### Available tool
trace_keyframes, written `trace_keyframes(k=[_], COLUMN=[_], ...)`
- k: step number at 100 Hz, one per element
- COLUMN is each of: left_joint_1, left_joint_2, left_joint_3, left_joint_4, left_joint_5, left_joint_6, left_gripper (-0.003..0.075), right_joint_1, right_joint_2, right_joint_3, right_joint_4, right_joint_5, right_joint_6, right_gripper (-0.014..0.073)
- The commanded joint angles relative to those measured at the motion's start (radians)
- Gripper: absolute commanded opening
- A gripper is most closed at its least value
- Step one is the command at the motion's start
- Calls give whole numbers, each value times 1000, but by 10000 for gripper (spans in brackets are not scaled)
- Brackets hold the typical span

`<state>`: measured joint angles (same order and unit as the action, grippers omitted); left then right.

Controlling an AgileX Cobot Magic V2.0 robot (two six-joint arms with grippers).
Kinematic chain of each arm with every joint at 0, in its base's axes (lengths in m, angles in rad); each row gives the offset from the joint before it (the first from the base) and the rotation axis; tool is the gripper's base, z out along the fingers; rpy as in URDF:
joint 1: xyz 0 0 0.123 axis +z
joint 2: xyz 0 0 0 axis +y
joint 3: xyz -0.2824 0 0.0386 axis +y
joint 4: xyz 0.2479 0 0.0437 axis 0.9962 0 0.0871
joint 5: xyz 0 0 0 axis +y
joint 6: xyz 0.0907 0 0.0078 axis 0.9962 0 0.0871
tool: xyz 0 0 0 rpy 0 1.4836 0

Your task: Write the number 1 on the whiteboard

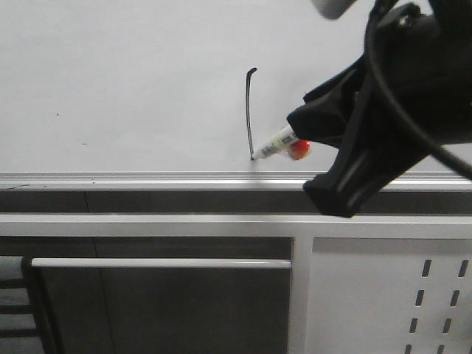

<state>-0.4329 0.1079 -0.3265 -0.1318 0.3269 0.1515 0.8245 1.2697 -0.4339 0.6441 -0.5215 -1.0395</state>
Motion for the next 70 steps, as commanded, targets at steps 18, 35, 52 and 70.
trace_keyframes(k=[18, 35, 52, 70], left_joint_1=[2, 2, 2, 2], left_joint_2=[8, 8, 8, 9], left_joint_3=[-27, -27, -27, -28], left_joint_4=[-10, -10, -81, -123], left_joint_5=[-68, -68, -84, -102], left_joint_6=[-8, -8, -8, -6], left_gripper=[-18, -18, -18, 19], right_joint_1=[-17, 11, 54, 55], right_joint_2=[1, -76, -233, -380], right_joint_3=[-29, -29, -29, -56], right_joint_4=[57, 22, 20, 20], right_joint_5=[-145, -82, 145, 314], right_joint_6=[-12, -13, -13, -13], right_gripper=[-67, -79, -79, -79])
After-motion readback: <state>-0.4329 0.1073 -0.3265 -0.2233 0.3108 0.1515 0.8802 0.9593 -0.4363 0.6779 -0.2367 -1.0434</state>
